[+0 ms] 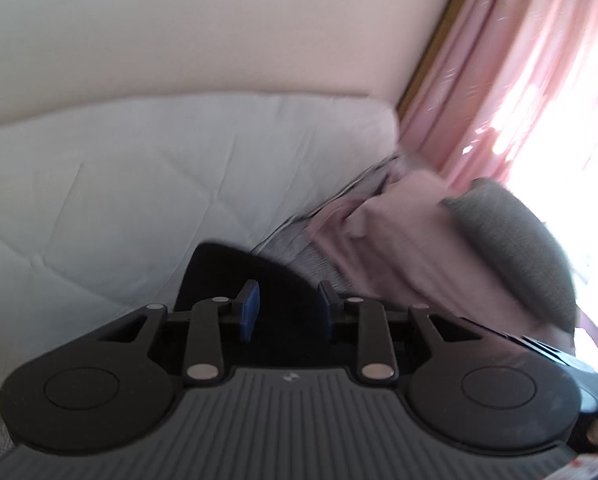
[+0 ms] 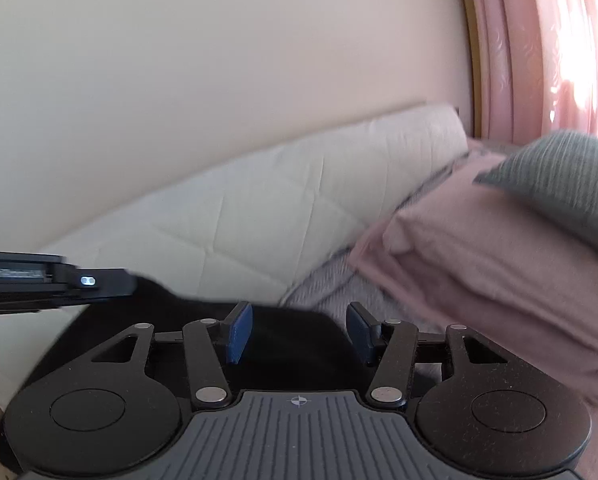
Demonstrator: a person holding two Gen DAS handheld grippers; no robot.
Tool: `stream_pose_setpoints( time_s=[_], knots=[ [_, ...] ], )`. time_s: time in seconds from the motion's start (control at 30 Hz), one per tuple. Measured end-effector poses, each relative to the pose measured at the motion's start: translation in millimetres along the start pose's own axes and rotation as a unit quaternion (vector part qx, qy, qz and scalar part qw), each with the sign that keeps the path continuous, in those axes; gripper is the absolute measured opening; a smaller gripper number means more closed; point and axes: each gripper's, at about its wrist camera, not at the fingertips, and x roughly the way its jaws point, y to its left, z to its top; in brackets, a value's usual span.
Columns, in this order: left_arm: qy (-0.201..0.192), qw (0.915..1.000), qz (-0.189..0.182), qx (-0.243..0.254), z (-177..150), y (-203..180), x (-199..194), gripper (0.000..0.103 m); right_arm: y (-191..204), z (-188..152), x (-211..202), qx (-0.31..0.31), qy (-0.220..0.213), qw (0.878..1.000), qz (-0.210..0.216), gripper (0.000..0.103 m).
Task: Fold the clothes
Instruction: 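Carry the sweater bundle with both grippers toward the clothes stack, then lower the sweater onto the clothes stack and open both grippers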
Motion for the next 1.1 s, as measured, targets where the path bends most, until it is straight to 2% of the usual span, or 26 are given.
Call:
stream_pose_setpoints(
  time_s=[0.07, 0.17, 0.3, 0.4, 0.5, 0.67, 0.8, 0.83, 0.93, 1.03, 1.1],
  knots=[
    [0.002, 0.9996, 0.026, 0.008, -10.5, 8.6, 17.4, 0.022, 6.4, -10.1, 14.1, -0.002, 0.009, 1.0, -0.001, 0.05],
    [0.003, 0.9992, 0.039, 0.002, -24.5, 27.5, 35.8, 0.029, 12.0, -21.0, 29.4, -0.013, 0.009, 1.0, 0.003, 0.05],
    [0.001, 0.9993, 0.018, -0.032, -21.7, 49.2, 35.5, 0.03, 13.8, -12.9, 24.5, 0.0, 0.006, 1.0, 0.015, 0.05],
    [-0.01, 0.9995, 0.027, -0.014, -14.3, 44.9, 15.5, 0.025, 4.5, -6.6, -0.6, 0.012, -0.021, 1.0, 0.016, 0.05],
    [-0.012, 0.9996, 0.025, -0.006, -11.8, 39.3, -19.8, 0.026, -4.8, -7.2, -45.8, 0.011, -0.035, 0.999, 0.025, 0.05],
    [0.003, 0.9999, 0.012, -0.008, -39.5, 22.0, -90.1, 0.035, -4.9, -38.5, -103.9, 0.009, -0.01, 1.0, 0.023, 0.05],
    [0.033, 0.9988, 0.031, 0.02, -71.3, 4.9, -100.0, 0.036, 11.8, -65.0, -95.6, -0.011, 0.039, 0.999, 0.026, 0.05],
    [0.042, 0.998, 0.043, 0.022, -76.9, 3.3, -96.4, 0.036, 15.1, -68.5, -90.2, -0.016, 0.038, 0.999, 0.02, 0.05],
    [0.037, 0.9967, 0.067, 0.026, -78.8, -1.6, -99.8, 0.037, 21.7, -64.3, -90.7, -0.037, 0.037, 0.999, 0.009, 0.05],
    [0.036, 0.996, 0.075, 0.033, -73.8, -10.2, -117.1, 0.04, 22.1, -55.2, -114.2, -0.028, 0.031, 0.999, 0.011, 0.05],
    [0.036, 0.9952, 0.082, 0.039, -74.6, -17.0, -133.7, 0.047, 21.2, -54.5, -133.4, -0.02, 0.031, 0.999, 0.011, 0.051]
  ],
)
